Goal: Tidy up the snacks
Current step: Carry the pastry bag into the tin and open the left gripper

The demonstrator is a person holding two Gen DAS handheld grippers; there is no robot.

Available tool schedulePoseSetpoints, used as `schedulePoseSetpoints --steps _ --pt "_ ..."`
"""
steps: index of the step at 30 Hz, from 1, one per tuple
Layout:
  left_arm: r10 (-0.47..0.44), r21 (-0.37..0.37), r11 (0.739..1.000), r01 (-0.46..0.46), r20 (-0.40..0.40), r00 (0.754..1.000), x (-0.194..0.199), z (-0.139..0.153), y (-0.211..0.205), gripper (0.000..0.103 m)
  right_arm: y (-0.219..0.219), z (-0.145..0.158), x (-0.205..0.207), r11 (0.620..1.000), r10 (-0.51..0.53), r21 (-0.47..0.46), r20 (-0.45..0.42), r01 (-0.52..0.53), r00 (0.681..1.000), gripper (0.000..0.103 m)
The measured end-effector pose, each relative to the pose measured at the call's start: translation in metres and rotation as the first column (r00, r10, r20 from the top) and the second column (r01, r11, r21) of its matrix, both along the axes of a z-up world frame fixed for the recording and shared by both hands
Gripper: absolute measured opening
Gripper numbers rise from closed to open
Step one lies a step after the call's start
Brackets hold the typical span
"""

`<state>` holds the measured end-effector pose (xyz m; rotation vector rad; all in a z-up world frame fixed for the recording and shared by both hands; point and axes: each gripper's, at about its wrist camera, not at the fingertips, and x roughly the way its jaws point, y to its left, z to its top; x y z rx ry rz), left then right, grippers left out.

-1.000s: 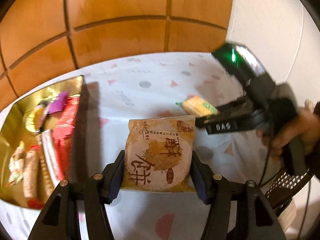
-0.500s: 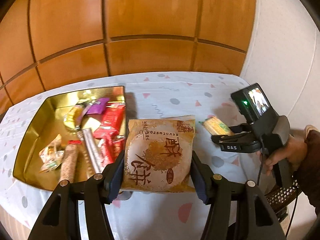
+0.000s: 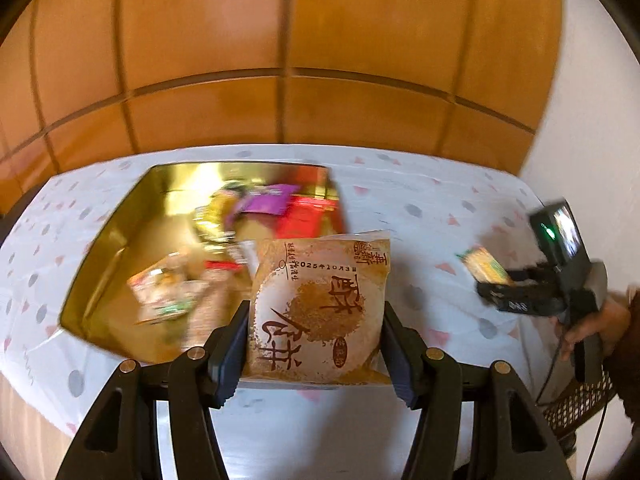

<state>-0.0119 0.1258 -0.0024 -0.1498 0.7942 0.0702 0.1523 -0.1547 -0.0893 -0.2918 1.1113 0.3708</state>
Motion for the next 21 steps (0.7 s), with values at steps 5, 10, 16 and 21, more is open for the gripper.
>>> schedulePoseSetpoints --steps 5,10,16,21 --pt "0.151 -0.064 0.987 -0.151 -0.003 0.989 -0.009 0.004 0.061 0.061 0.000 0.000 0.000 1.000 0.002 -0.006 0.003 -0.002 1.000 0.048" --pt "0.246 -0.146 0.957 -0.249 -0.037 0.969 -0.010 -0.001 0.106 0.061 0.002 0.000 0.000 1.000 0.008 -0.019 0.007 -0.007 1.000 0.048" --pt "0.243 -0.221 0.941 -0.256 -0.084 0.966 0.018 -0.010 0.120 0.061 0.002 0.000 0.001 1.000 0.006 -0.018 0.005 -0.006 1.000 0.048" --pt "0.227 -0.214 0.946 -0.243 -0.096 0.969 0.058 -0.013 0.114 0.061 0.001 0.001 0.000 1.000 0.003 -0.013 0.002 -0.003 1.000 0.048"
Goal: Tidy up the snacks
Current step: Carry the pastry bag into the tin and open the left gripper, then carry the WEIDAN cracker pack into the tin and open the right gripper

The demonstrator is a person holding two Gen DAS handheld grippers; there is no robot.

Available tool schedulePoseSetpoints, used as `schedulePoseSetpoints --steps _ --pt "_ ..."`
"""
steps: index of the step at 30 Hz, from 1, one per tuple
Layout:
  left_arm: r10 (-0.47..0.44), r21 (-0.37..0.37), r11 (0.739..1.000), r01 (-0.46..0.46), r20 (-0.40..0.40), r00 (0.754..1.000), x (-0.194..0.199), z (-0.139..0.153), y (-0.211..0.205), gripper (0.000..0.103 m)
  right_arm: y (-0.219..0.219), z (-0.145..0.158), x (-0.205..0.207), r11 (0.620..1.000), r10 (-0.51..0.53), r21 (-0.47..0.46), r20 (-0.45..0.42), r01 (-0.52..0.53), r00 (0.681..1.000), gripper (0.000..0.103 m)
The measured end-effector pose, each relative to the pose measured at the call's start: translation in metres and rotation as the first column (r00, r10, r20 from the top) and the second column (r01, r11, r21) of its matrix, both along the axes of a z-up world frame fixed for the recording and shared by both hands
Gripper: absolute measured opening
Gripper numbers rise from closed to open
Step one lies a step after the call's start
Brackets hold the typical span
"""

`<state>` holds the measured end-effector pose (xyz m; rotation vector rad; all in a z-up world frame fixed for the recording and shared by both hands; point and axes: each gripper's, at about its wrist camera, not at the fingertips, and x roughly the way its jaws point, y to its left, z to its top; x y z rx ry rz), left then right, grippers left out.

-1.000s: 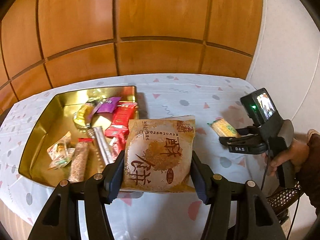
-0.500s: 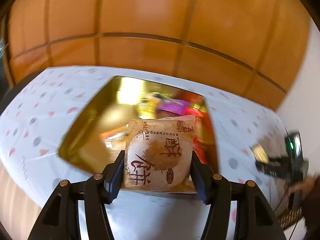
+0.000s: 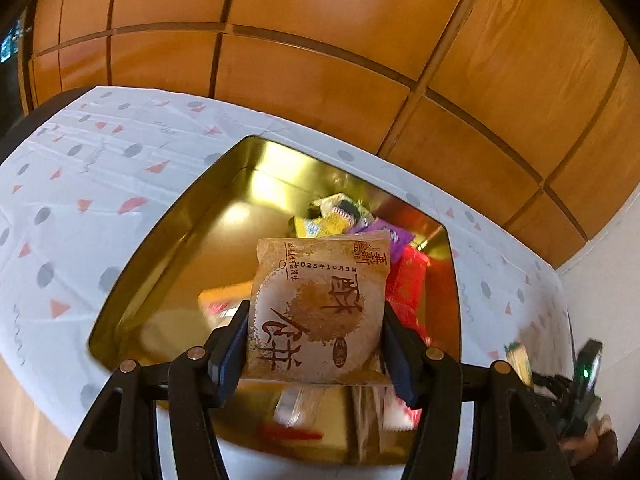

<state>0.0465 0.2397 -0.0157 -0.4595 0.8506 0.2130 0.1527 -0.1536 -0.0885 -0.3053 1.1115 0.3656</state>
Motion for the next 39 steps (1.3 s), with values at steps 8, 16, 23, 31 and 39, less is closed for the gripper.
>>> schedulePoseSetpoints --steps 8,16,23,31,39 --pt "0.036 0.033 0.999 -0.032 -0.127 0.991 0.047 -0.035 0.008 0.061 0.000 -0.001 0.001 1.000 -0.004 0.006 -0.004 0.004 1.000 0.049" --pt "0.073 0.144 0.988 -0.057 -0.106 0.992 0.020 -0.027 -0.005 0.061 0.000 -0.002 0.000 1.000 -0.003 0.005 0.000 0.003 1.000 0.049" --pt "0.069 0.215 0.975 -0.058 -0.047 0.997 -0.007 -0.009 -0.026 0.061 0.000 -0.002 -0.001 1.000 -0.002 0.001 0.004 0.002 1.000 0.048" --pt "0.034 0.252 0.967 -0.033 0.002 0.999 -0.032 0.006 -0.045 0.061 0.004 0.000 0.001 0.999 -0.028 -0.027 -0.017 0.027 0.999 0.046" --pt "0.018 0.269 0.963 -0.023 0.020 1.000 -0.051 0.008 -0.050 0.061 0.000 0.006 -0.004 0.986 -0.147 0.069 -0.071 0.152 0.987 0.046"
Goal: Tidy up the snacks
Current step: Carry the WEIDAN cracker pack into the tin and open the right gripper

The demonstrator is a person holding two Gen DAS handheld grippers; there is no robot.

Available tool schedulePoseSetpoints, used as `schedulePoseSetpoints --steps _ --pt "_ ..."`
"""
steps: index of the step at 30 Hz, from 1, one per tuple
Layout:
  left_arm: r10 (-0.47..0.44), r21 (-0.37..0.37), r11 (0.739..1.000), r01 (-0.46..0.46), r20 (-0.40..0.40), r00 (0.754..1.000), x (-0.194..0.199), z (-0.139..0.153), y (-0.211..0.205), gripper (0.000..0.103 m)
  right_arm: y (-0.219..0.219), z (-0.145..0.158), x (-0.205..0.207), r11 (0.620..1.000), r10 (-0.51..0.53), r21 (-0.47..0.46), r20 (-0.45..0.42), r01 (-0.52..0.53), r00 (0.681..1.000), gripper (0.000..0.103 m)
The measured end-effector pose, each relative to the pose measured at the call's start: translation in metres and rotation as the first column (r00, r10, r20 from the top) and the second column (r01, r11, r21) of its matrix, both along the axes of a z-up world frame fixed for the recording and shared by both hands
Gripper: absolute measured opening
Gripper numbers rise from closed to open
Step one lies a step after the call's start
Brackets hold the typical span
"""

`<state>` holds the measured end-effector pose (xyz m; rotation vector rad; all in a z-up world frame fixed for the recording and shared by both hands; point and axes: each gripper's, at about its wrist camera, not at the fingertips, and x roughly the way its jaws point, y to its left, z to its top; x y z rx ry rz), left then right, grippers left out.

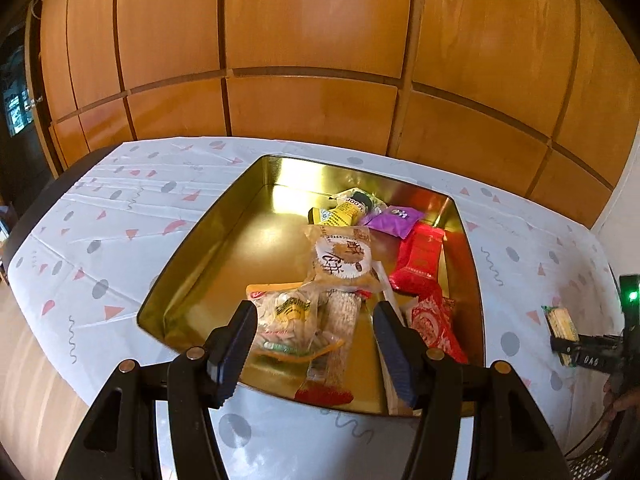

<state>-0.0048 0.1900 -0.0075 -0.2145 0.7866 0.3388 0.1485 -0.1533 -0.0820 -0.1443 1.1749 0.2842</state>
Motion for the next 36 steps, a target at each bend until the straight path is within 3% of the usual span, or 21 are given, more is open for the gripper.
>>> schedulePoseSetpoints --steps 5,9,16,22,30,36 --pt "0.013 -0.005 1.000 -0.013 0.012 1.000 -0.008 0.000 0.004 0.061 0.005 0.019 -0.006 0.984 -0.050 0.168 -0.011 0.051 0.999 0.046" --pt "0.022 -0.010 1.000 -0.021 0.019 1.000 -0.013 0.000 0.008 0.061 0.025 0.043 -0.012 0.960 -0.019 0.279 -0.012 0.021 1.000 0.046" --pt "0.042 -0.028 0.999 -0.041 0.028 0.999 -0.022 -0.002 0.017 0.061 0.089 0.082 -0.030 0.918 0.110 0.381 0.026 -0.112 0.994 0.046" --pt "0.081 -0.032 0.996 -0.080 0.029 0.996 -0.027 -0.002 0.031 0.061 0.162 0.105 -0.037 0.891 0.223 0.395 0.053 -0.226 0.973 0.047" --pt "0.101 -0.036 0.994 -0.100 0.030 0.994 -0.030 -0.004 0.040 0.061 0.236 0.068 -0.040 0.904 0.304 0.326 -0.032 -0.277 0.952 0.047" --pt "0.091 -0.034 0.995 -0.090 0.027 0.995 -0.030 -0.006 0.040 0.061 0.246 0.037 -0.041 0.910 0.323 0.303 -0.085 -0.284 0.943 0.048"
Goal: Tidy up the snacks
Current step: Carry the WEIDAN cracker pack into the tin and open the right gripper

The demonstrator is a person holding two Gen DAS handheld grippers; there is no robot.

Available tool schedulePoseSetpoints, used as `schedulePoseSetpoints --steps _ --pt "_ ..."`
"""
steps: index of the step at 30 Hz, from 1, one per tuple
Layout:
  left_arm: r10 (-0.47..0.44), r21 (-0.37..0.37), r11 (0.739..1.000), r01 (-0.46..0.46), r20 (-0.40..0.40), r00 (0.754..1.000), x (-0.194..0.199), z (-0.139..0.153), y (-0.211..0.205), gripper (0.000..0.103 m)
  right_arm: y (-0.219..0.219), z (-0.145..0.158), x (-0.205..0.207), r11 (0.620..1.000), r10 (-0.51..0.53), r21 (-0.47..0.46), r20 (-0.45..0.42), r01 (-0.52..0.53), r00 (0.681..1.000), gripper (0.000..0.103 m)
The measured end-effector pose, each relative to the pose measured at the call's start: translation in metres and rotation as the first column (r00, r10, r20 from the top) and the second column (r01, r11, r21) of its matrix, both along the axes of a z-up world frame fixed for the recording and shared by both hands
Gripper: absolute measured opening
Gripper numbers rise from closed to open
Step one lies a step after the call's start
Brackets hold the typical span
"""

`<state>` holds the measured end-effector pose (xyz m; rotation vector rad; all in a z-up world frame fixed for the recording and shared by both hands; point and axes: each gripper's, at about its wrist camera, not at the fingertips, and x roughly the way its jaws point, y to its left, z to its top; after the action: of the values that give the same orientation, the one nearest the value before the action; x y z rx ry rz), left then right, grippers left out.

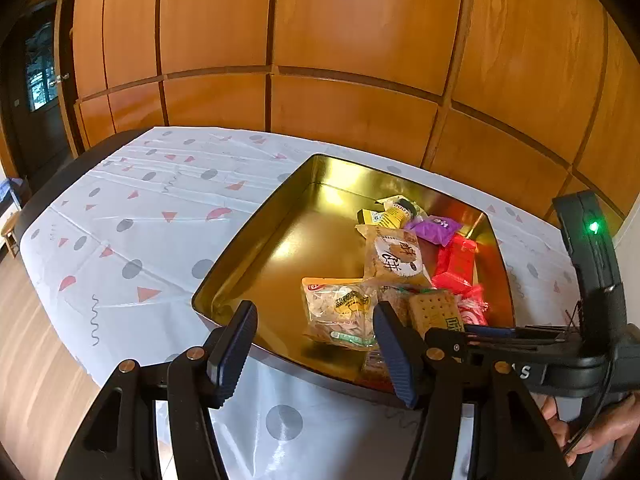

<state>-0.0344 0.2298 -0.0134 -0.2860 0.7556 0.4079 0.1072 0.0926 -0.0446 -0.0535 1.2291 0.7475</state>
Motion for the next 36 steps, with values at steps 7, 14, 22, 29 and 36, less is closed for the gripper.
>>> schedulePoseSetpoints --steps 7,14,22,29,36 --pt "-0.006 -0.001 1.000 0.006 -0.003 1.000 0.002 0.000 -0.002 0.061 -0.008 0.007 -0.004 1.000 0.021 -0.015 0.036 -0.021 0.999 0.025" --pt "-0.009 0.010 1.000 0.009 -0.006 1.000 0.002 0.004 -0.007 0.061 -0.001 0.001 -0.002 0.999 0.039 -0.041 0.067 -0.036 0.997 0.024" --pt "-0.023 0.023 0.999 0.023 0.001 1.000 0.000 0.009 -0.018 0.061 -0.010 -0.002 -0.001 0.999 0.020 -0.033 0.061 -0.018 0.998 0.026" --pt "-0.041 0.047 0.998 0.040 0.013 0.999 -0.002 0.013 -0.030 0.061 -0.031 0.014 -0.015 0.999 -0.020 -0.023 0.155 0.023 0.988 0.029" --pt "-0.057 0.103 0.993 0.052 0.046 0.997 -0.012 0.020 -0.046 0.061 -0.068 0.046 -0.043 0.988 -0.143 -0.006 0.348 0.154 0.927 0.052"
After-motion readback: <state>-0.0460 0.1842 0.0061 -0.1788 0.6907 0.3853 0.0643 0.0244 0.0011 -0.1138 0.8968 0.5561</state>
